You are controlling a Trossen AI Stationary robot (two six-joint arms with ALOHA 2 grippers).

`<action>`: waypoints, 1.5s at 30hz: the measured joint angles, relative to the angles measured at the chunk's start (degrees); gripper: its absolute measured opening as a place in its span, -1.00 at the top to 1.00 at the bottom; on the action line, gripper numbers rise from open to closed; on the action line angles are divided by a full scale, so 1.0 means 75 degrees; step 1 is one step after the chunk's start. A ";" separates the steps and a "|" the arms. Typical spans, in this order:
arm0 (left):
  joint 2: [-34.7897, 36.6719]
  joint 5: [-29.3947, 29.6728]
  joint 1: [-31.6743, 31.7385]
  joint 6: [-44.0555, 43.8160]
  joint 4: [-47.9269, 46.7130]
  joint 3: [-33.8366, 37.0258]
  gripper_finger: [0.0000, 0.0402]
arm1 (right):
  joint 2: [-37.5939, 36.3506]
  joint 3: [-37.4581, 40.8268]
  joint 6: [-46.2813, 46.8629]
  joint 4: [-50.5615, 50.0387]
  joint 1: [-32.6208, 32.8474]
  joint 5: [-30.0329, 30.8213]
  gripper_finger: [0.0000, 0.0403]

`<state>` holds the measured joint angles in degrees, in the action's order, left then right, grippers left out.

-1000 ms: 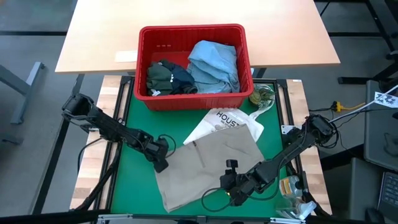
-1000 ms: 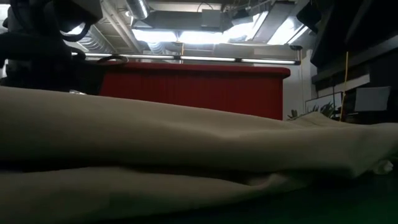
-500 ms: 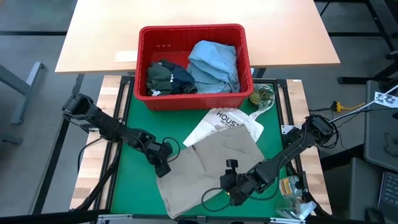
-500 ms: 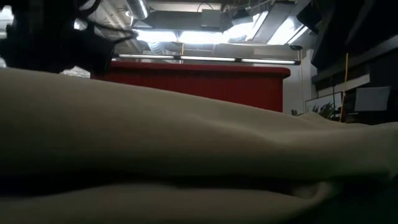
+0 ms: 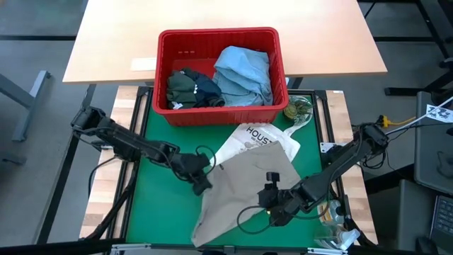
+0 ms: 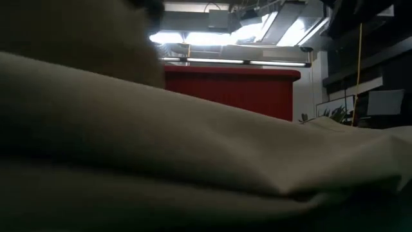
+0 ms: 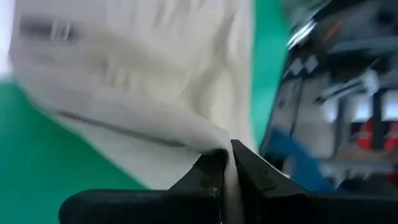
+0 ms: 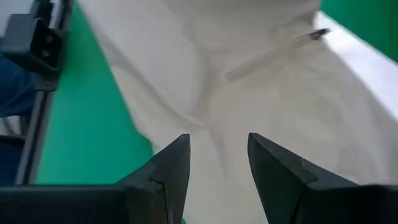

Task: Fold Laundry from Bin
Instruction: Fold the brown shorts

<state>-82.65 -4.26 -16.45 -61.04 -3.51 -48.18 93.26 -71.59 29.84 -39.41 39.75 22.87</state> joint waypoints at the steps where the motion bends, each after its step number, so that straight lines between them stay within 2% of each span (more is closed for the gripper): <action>1: 0.0000 0.0113 0.0050 -0.0001 0.0266 0.0000 0.96 | -0.0079 0.0000 0.0023 -0.0111 0.0000 0.0091 0.19; 9: 0.0000 0.1069 0.0322 0.0012 0.1577 0.0000 0.96 | -0.0553 0.0000 0.0984 -0.1259 0.0000 0.1363 0.19; 18: -0.0141 0.1856 0.0741 0.0074 0.2950 -0.0006 0.96 | -0.1022 0.0000 0.1364 -0.1634 -0.0003 0.1494 0.19; 28: -0.1233 0.2096 0.1338 0.0618 0.5392 -0.0055 0.96 | -0.1817 0.0000 0.1362 -0.2069 -0.0003 0.1901 0.19; 35: -0.2179 0.2052 0.1580 0.1422 0.5395 -0.1073 0.96 | -0.2503 -0.0003 0.1361 -0.2153 -0.0003 0.2718 0.19; 41: -0.3113 0.2183 0.1771 0.1821 0.5386 -0.1968 0.96 | -0.2695 -0.0003 0.1361 -0.2162 -0.0003 0.2763 0.19; 45: -0.3595 0.2274 0.1957 0.1817 0.5374 -0.2101 0.96 | -0.2694 -0.0006 0.1358 -0.2210 -0.0003 0.2743 0.19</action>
<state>-109.62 12.80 -1.77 -47.41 36.79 -63.94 73.06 -71.64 40.03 -55.99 39.72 43.44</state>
